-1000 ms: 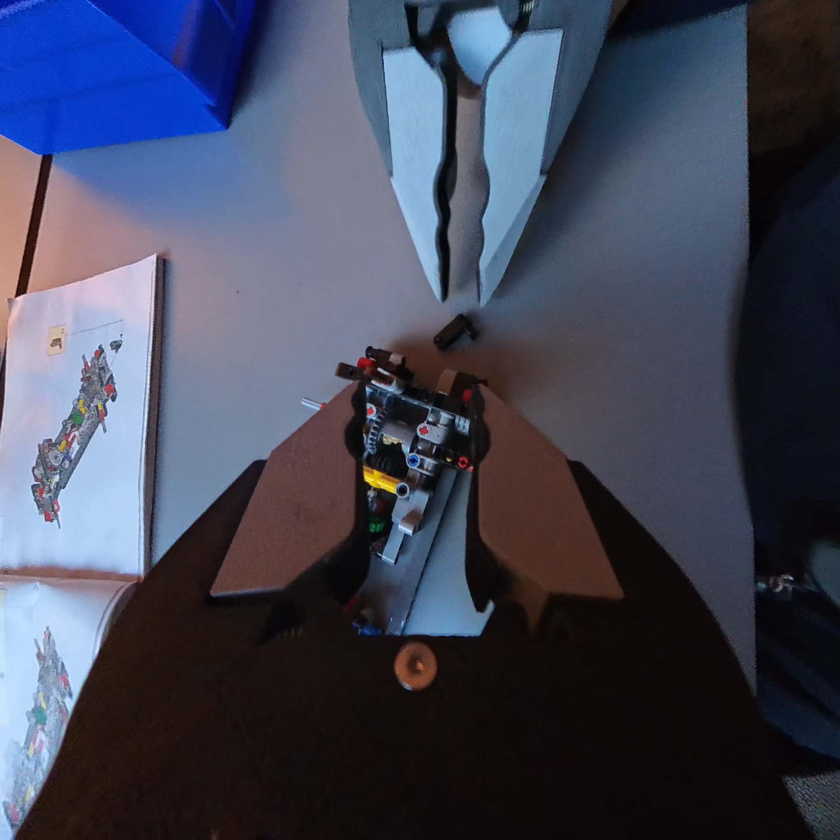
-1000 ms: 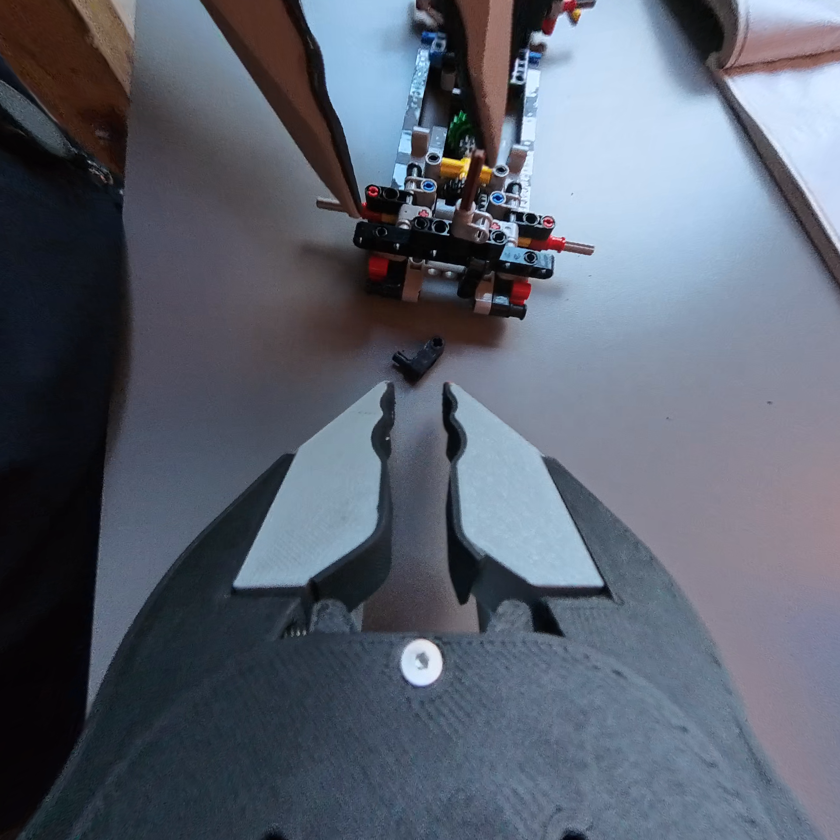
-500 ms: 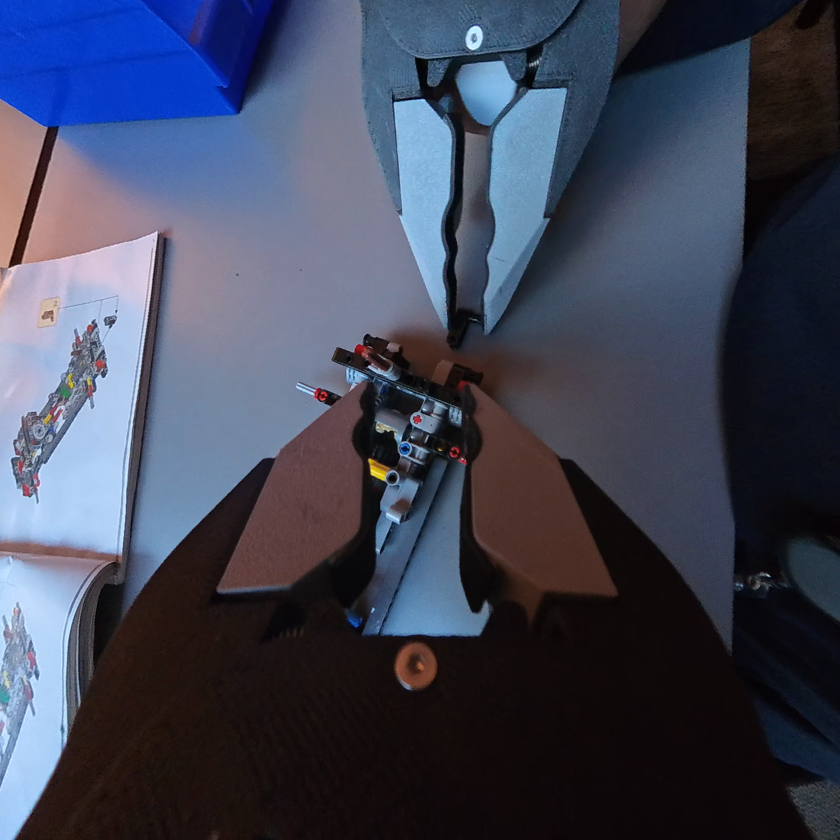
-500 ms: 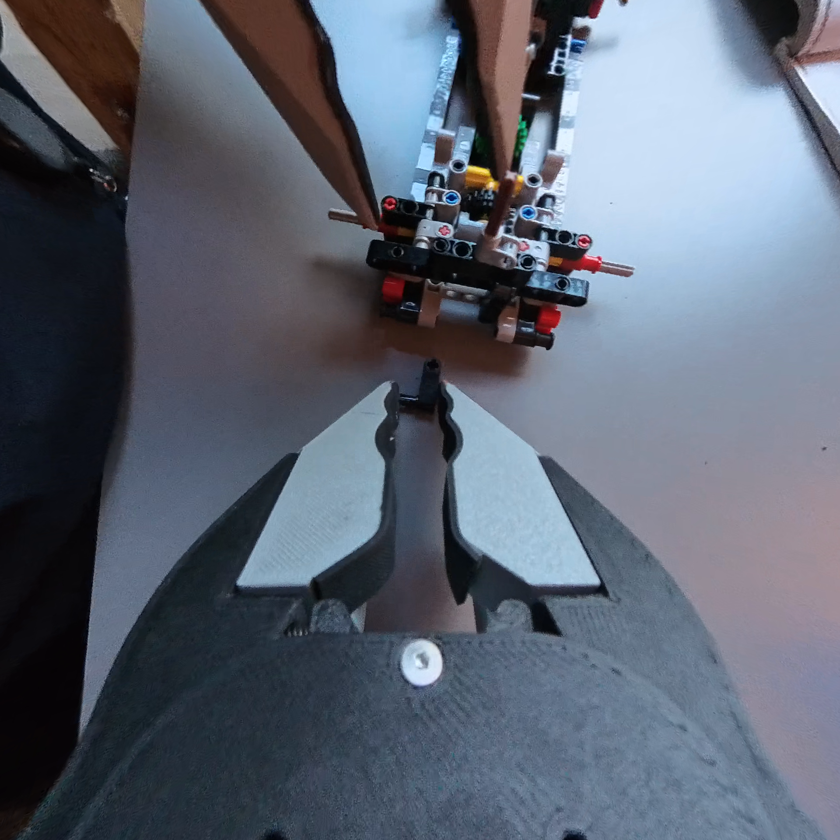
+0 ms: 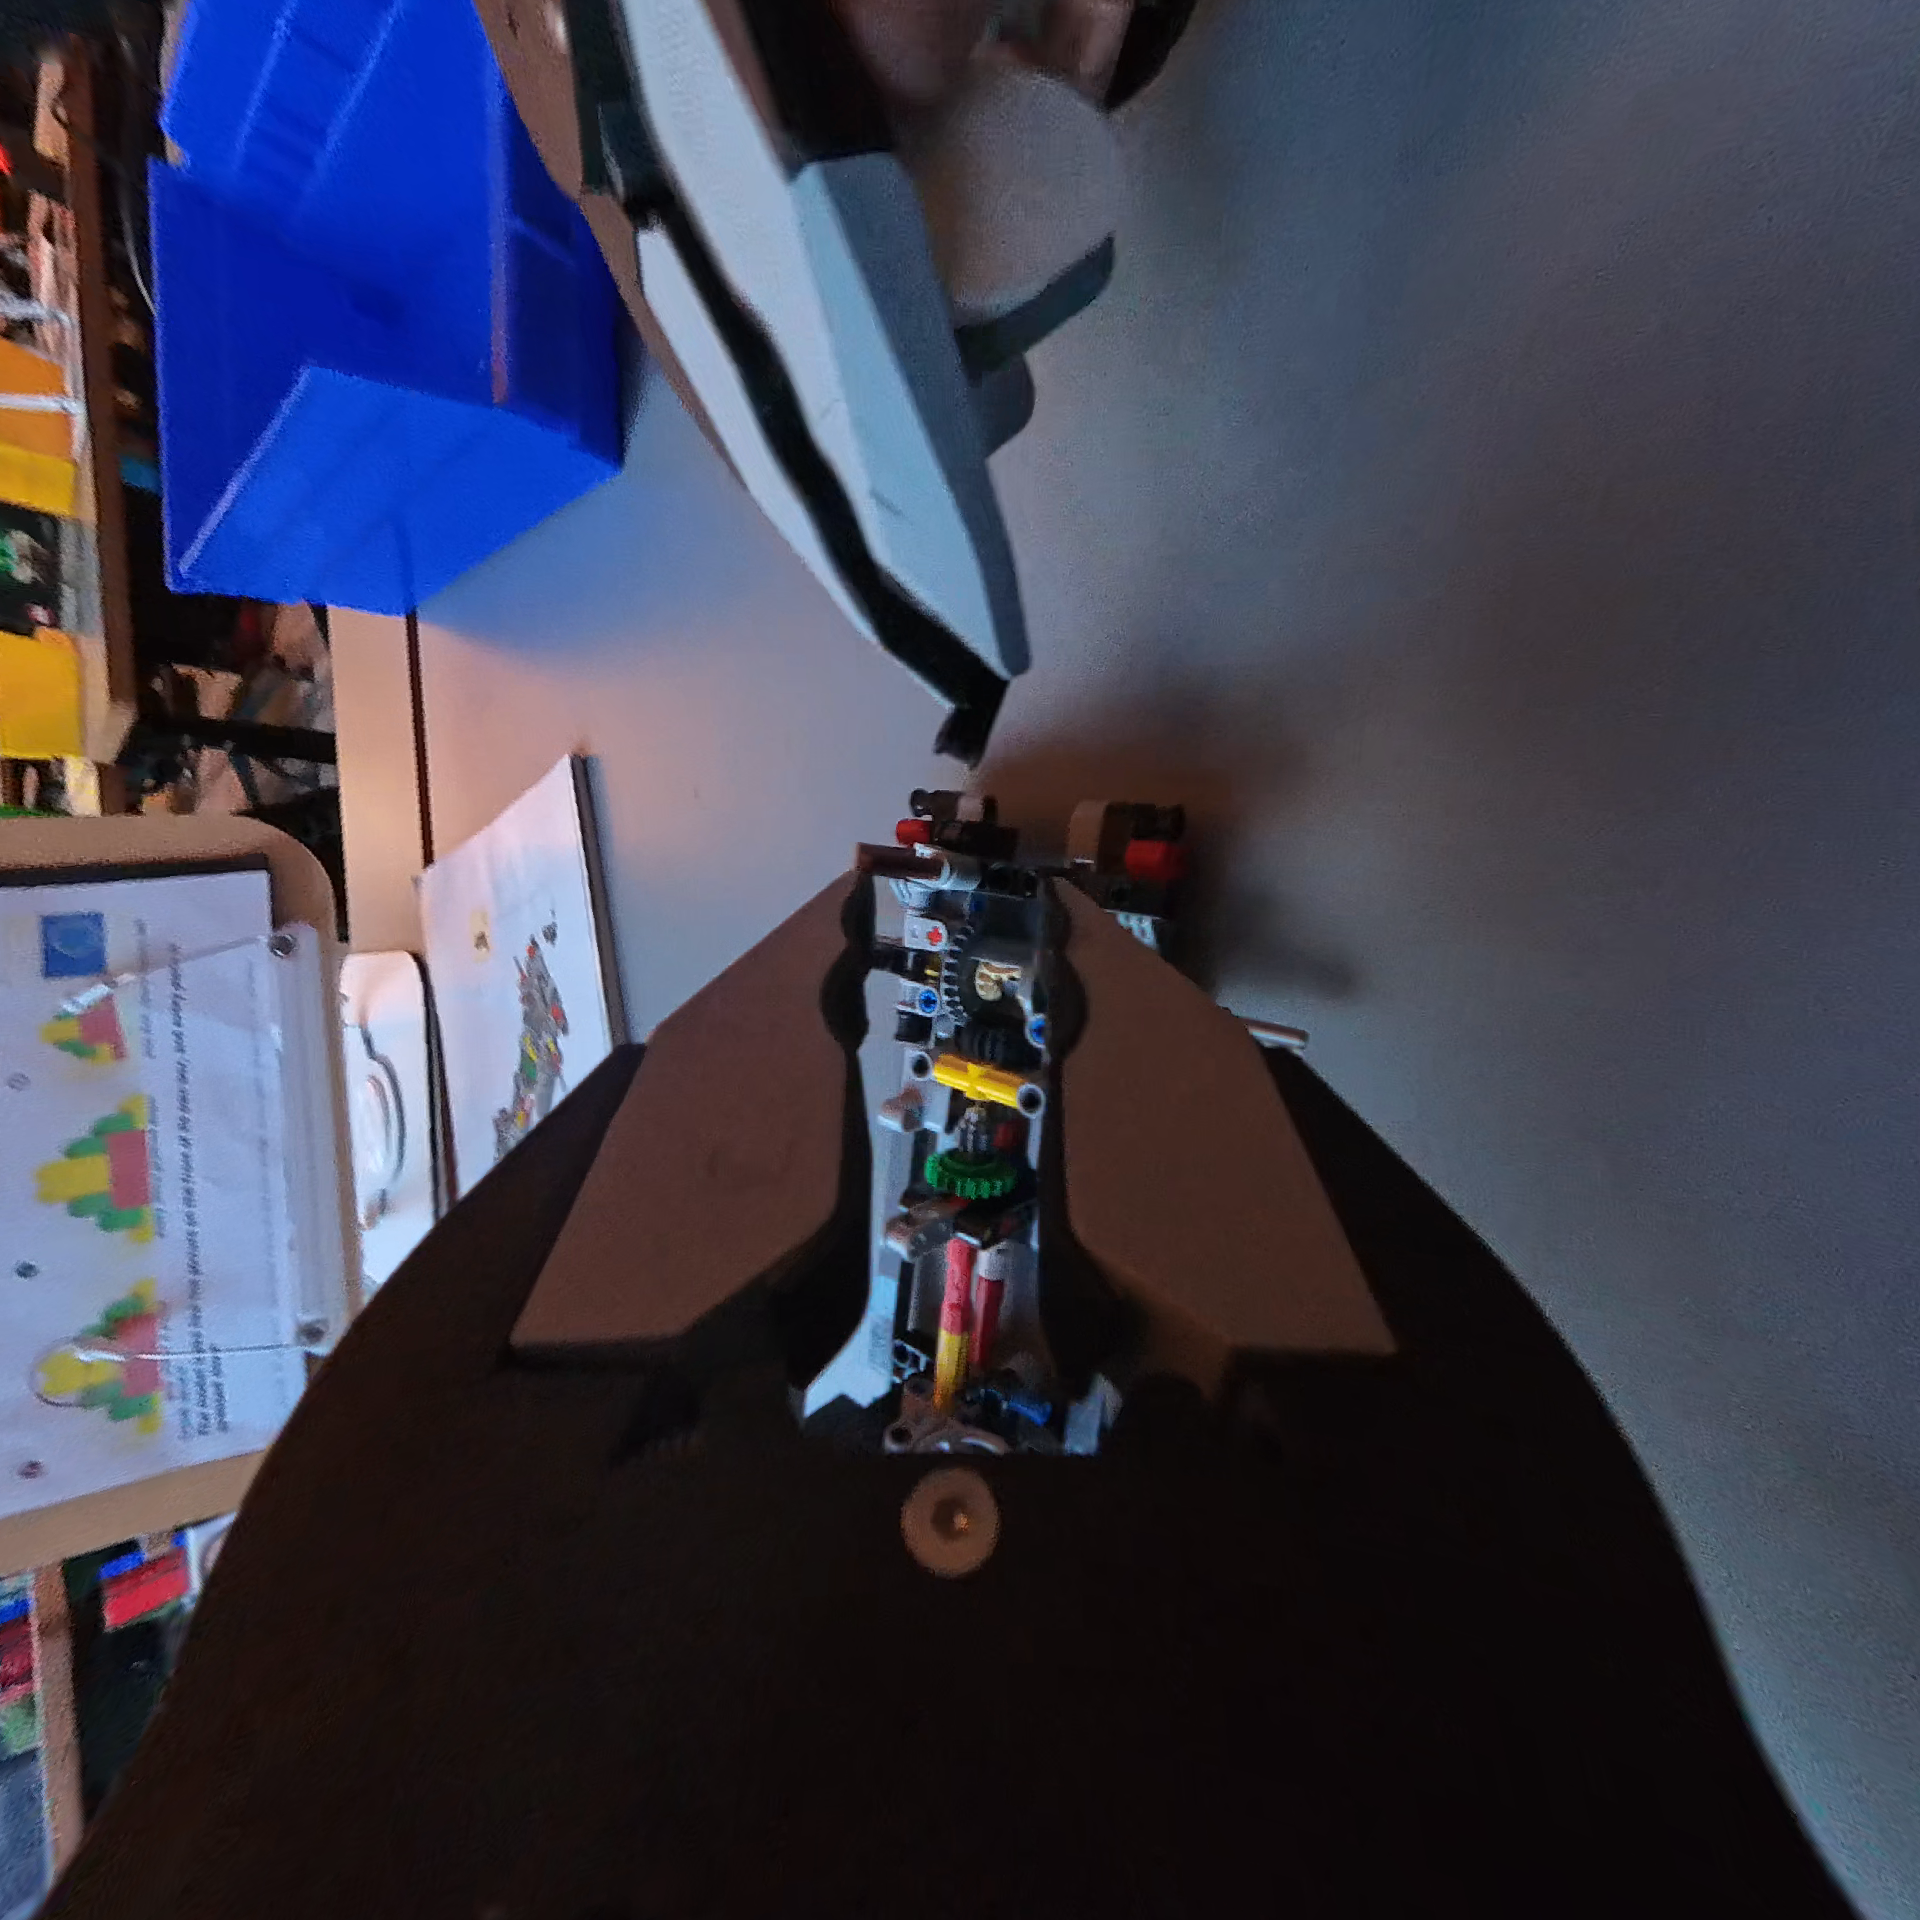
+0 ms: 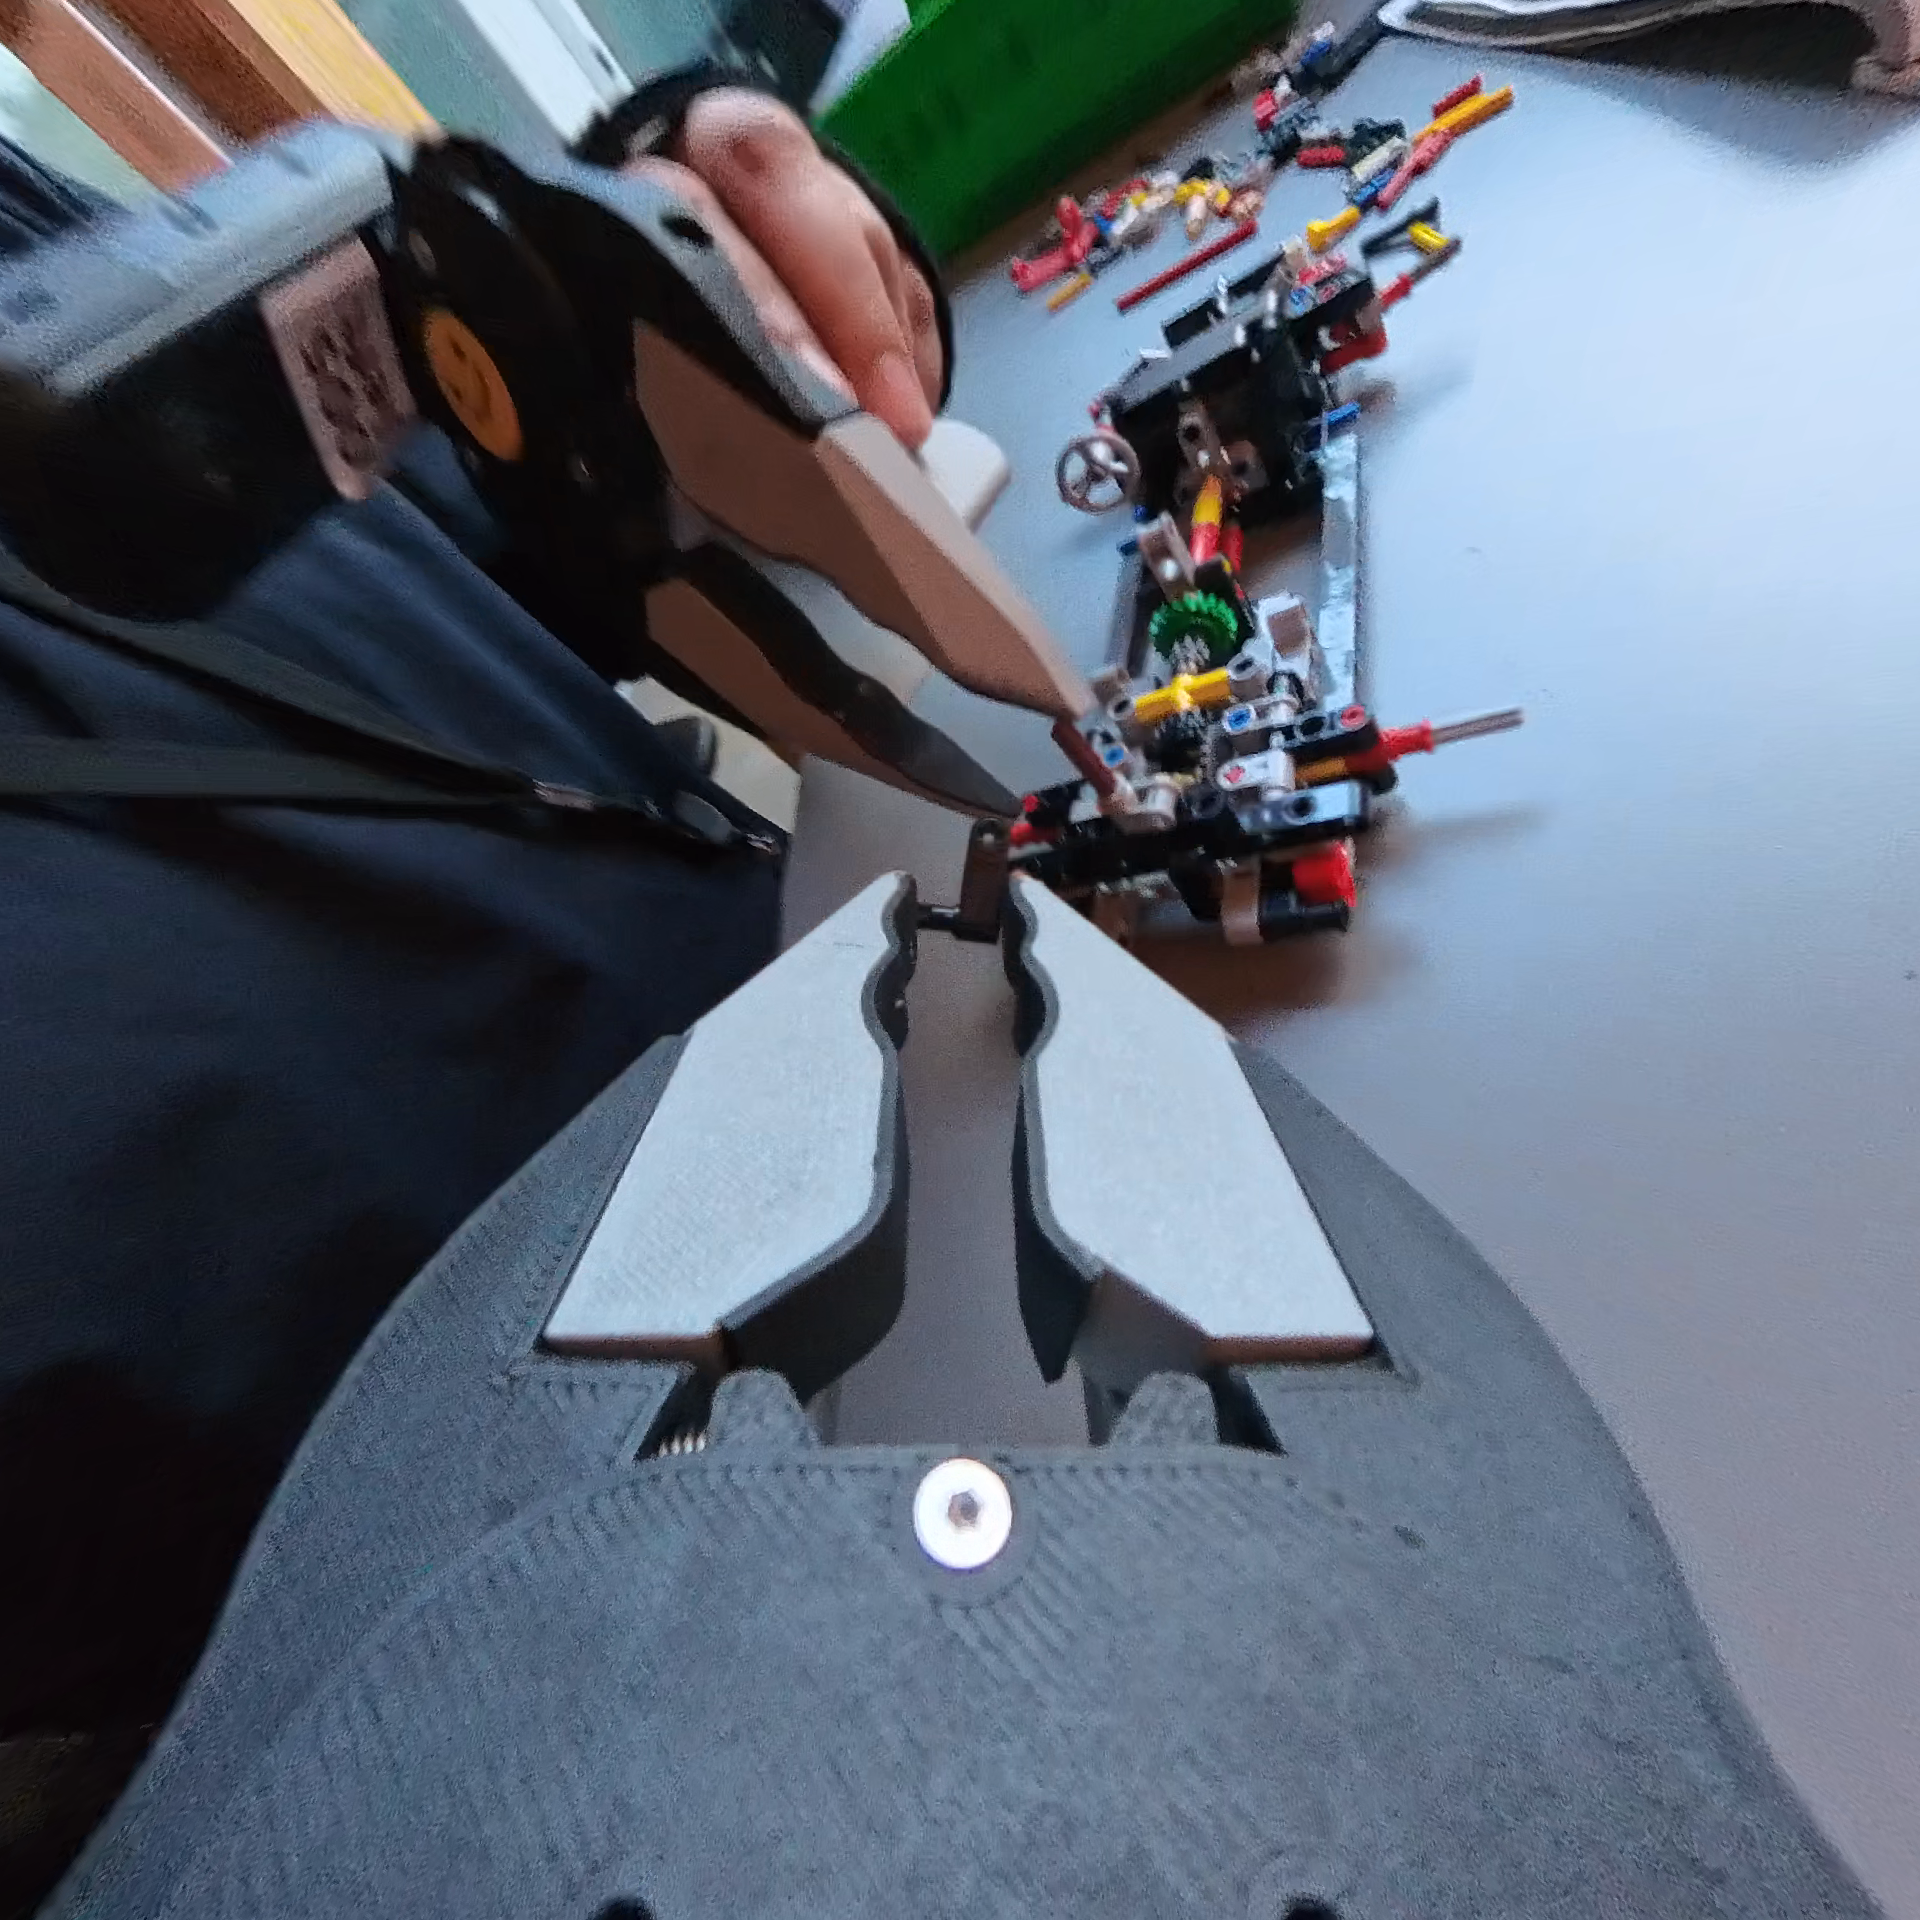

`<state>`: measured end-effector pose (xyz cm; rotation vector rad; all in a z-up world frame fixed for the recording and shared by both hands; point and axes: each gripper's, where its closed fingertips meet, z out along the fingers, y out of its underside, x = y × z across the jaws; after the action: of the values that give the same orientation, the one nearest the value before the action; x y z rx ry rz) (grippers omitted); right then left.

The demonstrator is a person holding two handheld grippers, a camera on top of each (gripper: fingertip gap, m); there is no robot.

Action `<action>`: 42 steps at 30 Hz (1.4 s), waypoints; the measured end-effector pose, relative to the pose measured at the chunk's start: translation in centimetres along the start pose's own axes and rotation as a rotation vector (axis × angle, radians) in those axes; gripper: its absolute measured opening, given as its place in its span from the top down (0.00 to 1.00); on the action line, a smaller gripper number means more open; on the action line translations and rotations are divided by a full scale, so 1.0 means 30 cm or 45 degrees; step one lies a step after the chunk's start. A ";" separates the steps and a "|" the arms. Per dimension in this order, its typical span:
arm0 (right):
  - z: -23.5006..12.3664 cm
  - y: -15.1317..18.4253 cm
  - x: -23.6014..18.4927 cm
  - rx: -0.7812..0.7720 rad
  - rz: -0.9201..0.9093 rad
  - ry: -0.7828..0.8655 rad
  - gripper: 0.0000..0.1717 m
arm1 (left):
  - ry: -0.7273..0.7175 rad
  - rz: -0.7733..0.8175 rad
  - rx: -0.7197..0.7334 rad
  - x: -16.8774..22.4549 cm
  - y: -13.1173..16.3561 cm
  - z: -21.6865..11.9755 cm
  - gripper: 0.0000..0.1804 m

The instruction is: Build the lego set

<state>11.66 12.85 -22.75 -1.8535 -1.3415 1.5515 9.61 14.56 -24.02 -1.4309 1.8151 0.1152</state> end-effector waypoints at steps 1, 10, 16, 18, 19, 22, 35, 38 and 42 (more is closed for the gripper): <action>-0.006 -0.011 -0.010 0.027 0.035 -0.043 0.92 | -0.001 0.018 0.013 0.000 -0.014 -0.003 0.84; -0.004 -0.019 -0.067 0.096 0.147 -0.223 0.92 | 0.027 0.045 0.112 0.021 -0.106 -0.018 0.87; 0.007 0.013 -0.076 0.068 0.152 -0.215 0.92 | 0.050 0.045 0.152 0.045 -0.129 -0.010 0.96; 0.006 0.013 -0.065 0.083 0.147 -0.189 0.92 | 0.029 0.059 0.133 0.043 -0.123 -0.001 0.96; 0.004 0.008 -0.056 0.099 0.134 -0.159 0.92 | 0.004 0.073 0.116 0.037 -0.119 0.004 0.96; -0.012 -0.016 -0.028 0.148 0.021 -0.001 0.92 | -0.047 -0.033 0.060 0.003 -0.095 0.016 0.95; -0.088 -0.167 -0.014 0.157 -0.973 1.100 0.92 | 0.672 -1.534 0.640 -0.109 -0.148 -0.075 0.86; -0.083 -0.185 -0.035 0.169 -1.046 1.158 0.92 | 0.791 -1.645 0.784 -0.131 -0.182 -0.096 0.86; -0.083 -0.193 -0.035 0.156 -1.113 1.263 0.92 | 0.846 -1.684 0.871 -0.152 -0.201 -0.106 0.92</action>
<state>11.53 15.42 -16.90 -1.3030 -1.2032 0.1883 13.23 14.31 -16.67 -1.9021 0.7881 -1.6054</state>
